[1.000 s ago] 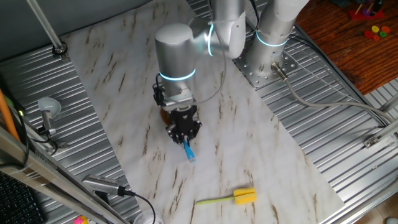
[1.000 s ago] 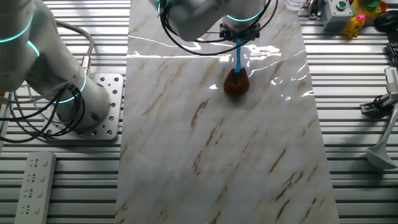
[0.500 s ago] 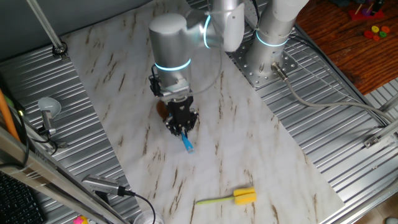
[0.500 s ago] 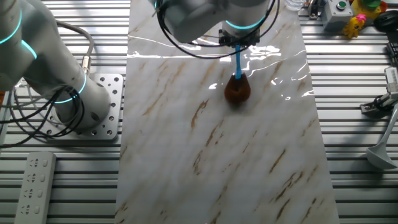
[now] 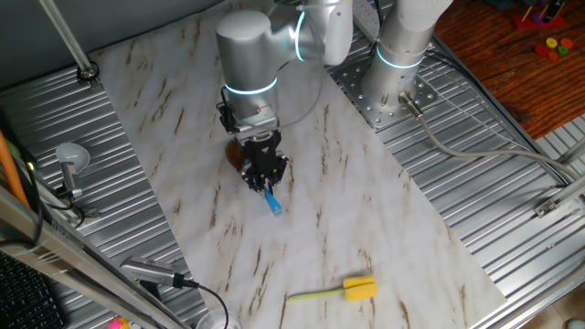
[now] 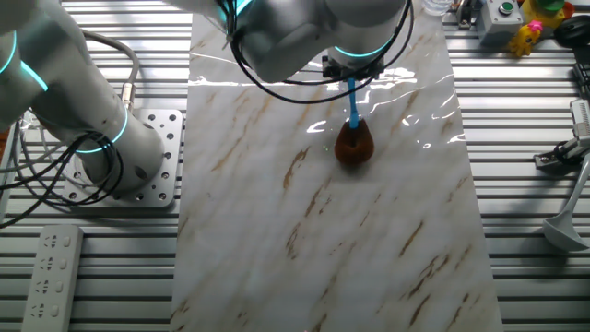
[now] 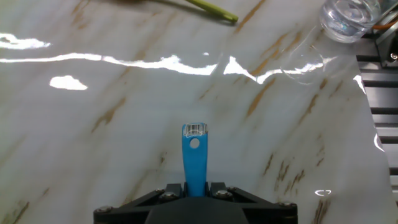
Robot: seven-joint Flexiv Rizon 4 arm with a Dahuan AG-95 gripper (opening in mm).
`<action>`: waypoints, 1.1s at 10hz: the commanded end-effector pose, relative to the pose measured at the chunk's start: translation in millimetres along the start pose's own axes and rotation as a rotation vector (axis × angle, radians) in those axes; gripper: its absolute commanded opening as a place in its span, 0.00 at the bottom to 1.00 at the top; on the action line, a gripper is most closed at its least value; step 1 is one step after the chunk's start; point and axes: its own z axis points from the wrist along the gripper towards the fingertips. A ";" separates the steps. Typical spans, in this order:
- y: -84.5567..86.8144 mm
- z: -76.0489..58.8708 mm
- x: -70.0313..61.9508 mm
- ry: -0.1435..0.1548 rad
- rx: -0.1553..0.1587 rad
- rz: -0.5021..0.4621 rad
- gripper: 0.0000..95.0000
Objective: Scrub the table with a brush
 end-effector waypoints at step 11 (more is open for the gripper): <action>-10.8 19.7 -59.5 -0.019 0.003 0.106 0.00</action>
